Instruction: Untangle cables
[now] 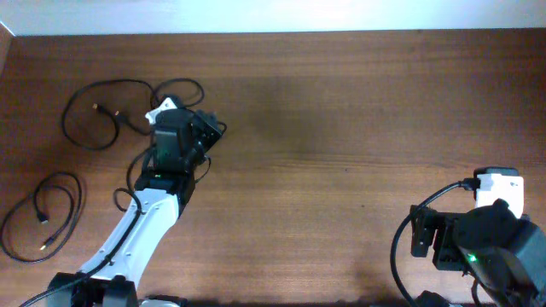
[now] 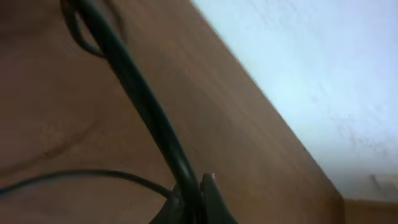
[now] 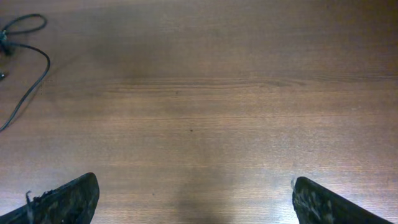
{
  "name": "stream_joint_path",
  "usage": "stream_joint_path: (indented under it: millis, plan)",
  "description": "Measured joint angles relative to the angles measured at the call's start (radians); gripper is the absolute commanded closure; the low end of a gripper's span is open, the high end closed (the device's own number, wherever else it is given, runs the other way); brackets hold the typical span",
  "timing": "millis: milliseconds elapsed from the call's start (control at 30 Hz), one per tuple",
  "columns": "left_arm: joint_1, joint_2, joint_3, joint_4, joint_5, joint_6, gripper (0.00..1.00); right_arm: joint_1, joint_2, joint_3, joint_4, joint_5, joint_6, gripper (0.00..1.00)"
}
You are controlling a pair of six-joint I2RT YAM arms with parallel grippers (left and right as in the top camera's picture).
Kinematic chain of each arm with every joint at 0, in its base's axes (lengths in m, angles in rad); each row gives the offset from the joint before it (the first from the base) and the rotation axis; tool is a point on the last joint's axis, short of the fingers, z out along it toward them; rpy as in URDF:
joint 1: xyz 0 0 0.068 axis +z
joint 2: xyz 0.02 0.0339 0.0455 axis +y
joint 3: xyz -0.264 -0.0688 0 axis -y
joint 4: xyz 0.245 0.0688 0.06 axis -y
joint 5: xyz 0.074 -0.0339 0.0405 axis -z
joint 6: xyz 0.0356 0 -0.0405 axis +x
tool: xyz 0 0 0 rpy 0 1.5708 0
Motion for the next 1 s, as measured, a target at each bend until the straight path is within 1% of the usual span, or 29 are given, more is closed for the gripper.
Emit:
stream_joint_path:
  millis: [100,200,267,367,433,467,533,567,667,700,733,767,800,933,1000]
  plan:
    - [0.001,0.000,-0.002,0.073,0.122,0.094,1.00,0.000,0.002,0.000,0.005,0.000,0.000,0.01]
    - [0.001,0.000,-0.001,0.103,0.240,0.184,1.00,0.000,0.014,0.000,0.005,0.000,0.000,0.02]
    - [0.000,0.000,-0.002,0.122,0.302,0.221,1.00,0.000,0.031,0.000,0.006,0.000,0.005,0.02]
    - [-0.017,0.000,-0.003,0.208,0.405,0.274,1.00,0.000,0.061,0.000,0.007,0.000,0.016,0.01]
    - [-0.036,0.000,-0.003,0.217,0.438,0.296,1.00,0.000,0.085,0.000,0.007,0.000,0.019,0.01]
    - [-0.043,0.000,-0.003,0.214,0.444,0.301,0.91,0.000,0.096,0.000,0.005,-0.001,0.019,0.01]
    - [-0.046,0.000,-0.003,0.212,0.443,0.313,0.66,0.000,0.126,0.000,0.001,-0.001,0.020,0.01]
    - [-0.046,0.000,-0.003,0.200,0.427,0.320,0.59,0.000,0.137,0.000,0.001,-0.001,0.020,0.02]
    - [-0.046,0.000,-0.003,0.119,0.338,0.328,0.53,0.000,0.155,0.000,0.001,-0.001,0.021,0.01]
    - [-0.046,0.000,-0.002,0.092,0.306,0.329,0.47,0.000,0.159,0.000,-0.001,-0.002,0.021,0.01]
    - [-0.046,0.000,-0.002,0.053,0.254,0.329,0.19,0.000,0.164,0.000,-0.006,-0.002,0.023,0.02]
    - [-0.046,0.000,-0.002,0.029,0.221,0.328,0.07,0.000,0.166,0.000,-0.011,-0.002,0.022,0.01]
    - [-0.046,0.000,-0.002,0.015,0.188,0.333,0.01,0.000,0.167,0.000,-0.016,-0.003,0.022,0.01]
    - [-0.046,-0.015,-0.002,-0.037,0.138,0.333,0.01,0.000,0.167,0.000,-0.020,-0.004,0.022,0.01]
    - [-0.046,-0.073,0.000,-0.103,0.124,0.337,0.01,0.000,0.166,0.000,-0.020,-0.004,0.023,0.01]
